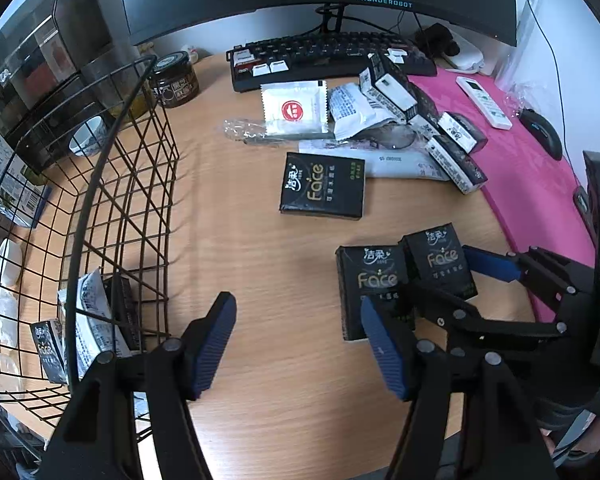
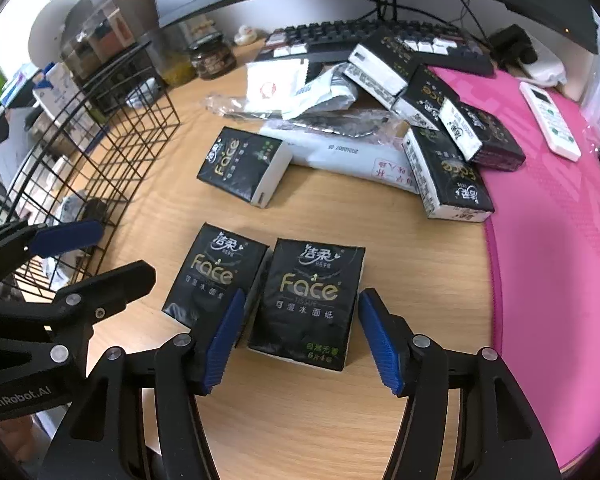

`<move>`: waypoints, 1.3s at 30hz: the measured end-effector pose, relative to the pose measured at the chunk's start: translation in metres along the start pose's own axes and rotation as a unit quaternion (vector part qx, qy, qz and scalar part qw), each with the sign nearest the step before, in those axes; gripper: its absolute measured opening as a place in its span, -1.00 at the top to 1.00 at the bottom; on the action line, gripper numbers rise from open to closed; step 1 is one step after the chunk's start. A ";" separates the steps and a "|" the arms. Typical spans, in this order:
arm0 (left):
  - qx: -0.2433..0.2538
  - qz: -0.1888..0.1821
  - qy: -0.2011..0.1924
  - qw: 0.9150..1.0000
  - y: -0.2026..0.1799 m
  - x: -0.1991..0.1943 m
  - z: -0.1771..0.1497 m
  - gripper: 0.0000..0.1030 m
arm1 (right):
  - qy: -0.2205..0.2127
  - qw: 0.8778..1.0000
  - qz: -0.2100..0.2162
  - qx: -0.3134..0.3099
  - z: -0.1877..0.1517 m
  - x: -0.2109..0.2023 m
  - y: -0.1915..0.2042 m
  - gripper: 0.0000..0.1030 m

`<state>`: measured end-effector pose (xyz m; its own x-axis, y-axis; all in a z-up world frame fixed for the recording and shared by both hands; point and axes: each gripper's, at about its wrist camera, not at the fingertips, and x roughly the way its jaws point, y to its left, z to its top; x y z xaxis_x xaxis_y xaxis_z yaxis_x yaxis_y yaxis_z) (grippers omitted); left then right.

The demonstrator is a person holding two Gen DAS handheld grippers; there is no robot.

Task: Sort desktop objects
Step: 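Grasp a black Face pack with the right gripper while the left grasps another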

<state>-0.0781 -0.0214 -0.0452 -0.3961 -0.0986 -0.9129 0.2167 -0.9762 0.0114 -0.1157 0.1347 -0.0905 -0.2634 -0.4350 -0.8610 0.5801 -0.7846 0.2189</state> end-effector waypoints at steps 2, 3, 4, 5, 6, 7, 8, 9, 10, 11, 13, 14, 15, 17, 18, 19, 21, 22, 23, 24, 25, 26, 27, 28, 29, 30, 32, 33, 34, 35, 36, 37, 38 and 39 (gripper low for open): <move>0.001 0.003 0.000 1.000 0.000 0.000 0.000 -0.37 | 0.001 1.000 -0.002 0.000 -0.001 -0.001 -0.001 -0.17; 0.001 0.003 0.000 1.000 0.000 0.000 0.000 -0.37 | 0.002 1.000 -0.003 0.002 -0.002 -0.002 -0.003 -0.17; 0.001 0.003 0.000 1.000 0.000 0.001 0.000 -0.37 | 0.003 1.000 -0.005 0.003 -0.003 -0.003 -0.005 -0.17; 0.001 0.003 0.001 1.000 0.000 0.001 0.000 -0.37 | 0.003 1.000 -0.006 0.002 -0.003 -0.003 -0.006 -0.17; 0.001 0.003 0.001 1.000 0.000 0.001 0.000 -0.37 | 0.004 1.000 -0.007 0.001 -0.004 -0.003 -0.008 -0.17; 0.001 0.003 0.002 1.000 0.000 0.001 0.000 -0.37 | 0.006 1.000 -0.009 0.003 -0.004 -0.002 -0.010 -0.17; 0.001 0.004 0.002 1.000 0.000 0.002 0.000 -0.37 | 0.003 1.000 -0.010 0.005 -0.005 -0.002 -0.013 -0.17; 0.001 0.003 0.002 1.000 0.000 0.002 0.000 -0.37 | 0.004 1.000 -0.012 0.006 -0.005 -0.003 -0.014 -0.17; 0.001 0.003 0.003 1.000 0.000 0.003 0.000 -0.37 | 0.004 1.000 -0.013 0.006 -0.004 -0.002 -0.015 -0.17; 0.002 0.003 0.003 1.000 -0.001 0.003 0.000 -0.37 | 0.004 1.000 -0.015 0.004 -0.004 -0.002 -0.015 -0.17; 0.004 0.002 0.005 1.000 -0.003 0.005 0.000 -0.37 | 0.005 1.000 -0.020 -0.005 -0.003 -0.002 -0.012 0.09; 0.005 0.002 0.006 1.000 -0.005 0.007 0.000 -0.37 | 0.004 1.000 -0.024 -0.009 -0.004 -0.002 -0.011 0.09; 0.007 0.001 0.007 1.000 -0.006 0.008 0.000 -0.37 | 0.004 1.000 -0.024 -0.009 -0.003 -0.002 -0.011 0.09; 0.008 0.001 0.009 1.000 -0.009 0.011 0.001 -0.37 | 0.002 1.000 -0.019 -0.010 -0.003 -0.006 -0.013 0.09; 0.008 0.001 0.009 1.000 -0.011 0.011 0.002 -0.37 | -0.004 1.000 -0.019 -0.009 -0.003 -0.011 -0.015 0.09; 0.008 -0.001 0.010 1.000 -0.013 0.013 0.003 -0.37 | -0.010 1.000 -0.022 -0.007 -0.002 -0.016 -0.018 0.09; 0.012 -0.003 0.012 1.000 -0.018 0.015 0.004 -0.37 | -0.020 0.999 -0.031 -0.003 -0.002 -0.026 -0.025 0.09; 0.015 -0.003 0.014 1.000 -0.021 0.017 0.004 -0.37 | -0.022 0.999 -0.032 0.000 -0.002 -0.030 -0.028 0.09; 0.018 0.000 0.016 1.000 -0.024 0.019 0.004 -0.37 | -0.023 0.999 -0.032 0.006 -0.003 -0.033 -0.034 0.09; 0.020 0.003 0.018 1.000 -0.027 0.022 0.005 -0.37 | -0.024 0.999 -0.032 0.009 -0.004 -0.036 -0.038 0.09; 0.022 0.004 0.021 1.000 -0.029 0.025 0.005 -0.37 | -0.024 0.999 -0.034 0.012 -0.005 -0.037 -0.042 0.09; 0.024 0.003 0.024 0.999 -0.032 0.027 0.005 -0.37 | -0.025 0.999 -0.036 0.017 -0.006 -0.038 -0.048 0.09; 0.027 0.002 0.026 0.999 -0.035 0.030 0.005 -0.37 | -0.024 0.999 -0.037 0.020 -0.007 -0.039 -0.051 0.09; 0.027 0.001 0.025 0.999 -0.037 0.030 0.005 -0.41 | -0.023 0.999 -0.037 0.023 -0.008 -0.039 -0.055 0.09; 0.028 0.001 0.024 0.999 -0.039 0.030 0.006 -0.45 | -0.020 0.999 -0.035 0.028 -0.009 -0.039 -0.059 0.09; 0.030 0.003 0.024 0.999 -0.041 0.031 0.007 -0.45 | -0.020 0.999 -0.034 0.030 -0.009 -0.039 -0.062 0.09; 0.033 0.003 0.026 0.999 -0.044 0.033 0.007 -0.45 | -0.019 0.999 -0.033 0.031 -0.008 -0.039 -0.067 0.09; 0.033 0.003 0.028 0.999 -0.046 0.035 0.008 -0.45 | -0.019 0.999 -0.032 0.032 -0.009 -0.038 -0.068 0.09; 0.034 0.001 0.029 0.999 -0.047 0.036 0.009 -0.45 | -0.018 0.999 -0.031 0.031 -0.009 -0.038 -0.068 0.09; 0.035 0.000 0.030 0.999 -0.049 0.038 0.010 -0.45 | -0.018 0.999 -0.030 0.031 -0.009 -0.037 -0.068 0.09; 0.036 0.000 0.031 0.999 -0.050 0.039 0.010 -0.45 | -0.017 0.999 -0.029 0.031 -0.009 -0.037 -0.069 0.09; 0.036 -0.001 0.031 0.999 -0.050 0.041 0.011 -0.45 | -0.016 0.999 -0.029 0.032 -0.009 -0.036 -0.069 0.09; 0.034 -0.003 0.031 0.999 -0.050 0.042 0.011 -0.45 | -0.015 0.999 -0.028 0.032 -0.009 -0.035 -0.069 0.08; 0.033 -0.004 0.032 0.999 -0.049 0.043 0.011 -0.45 | -0.015 0.999 -0.029 0.032 -0.010 -0.035 -0.069 0.09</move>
<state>-0.1159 0.0203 -0.0800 -0.3391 -0.0795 -0.9374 0.1526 -0.9879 0.0286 -0.1386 0.2082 -0.0799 -0.3195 -0.4003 -0.8589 0.5128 -0.8353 0.1985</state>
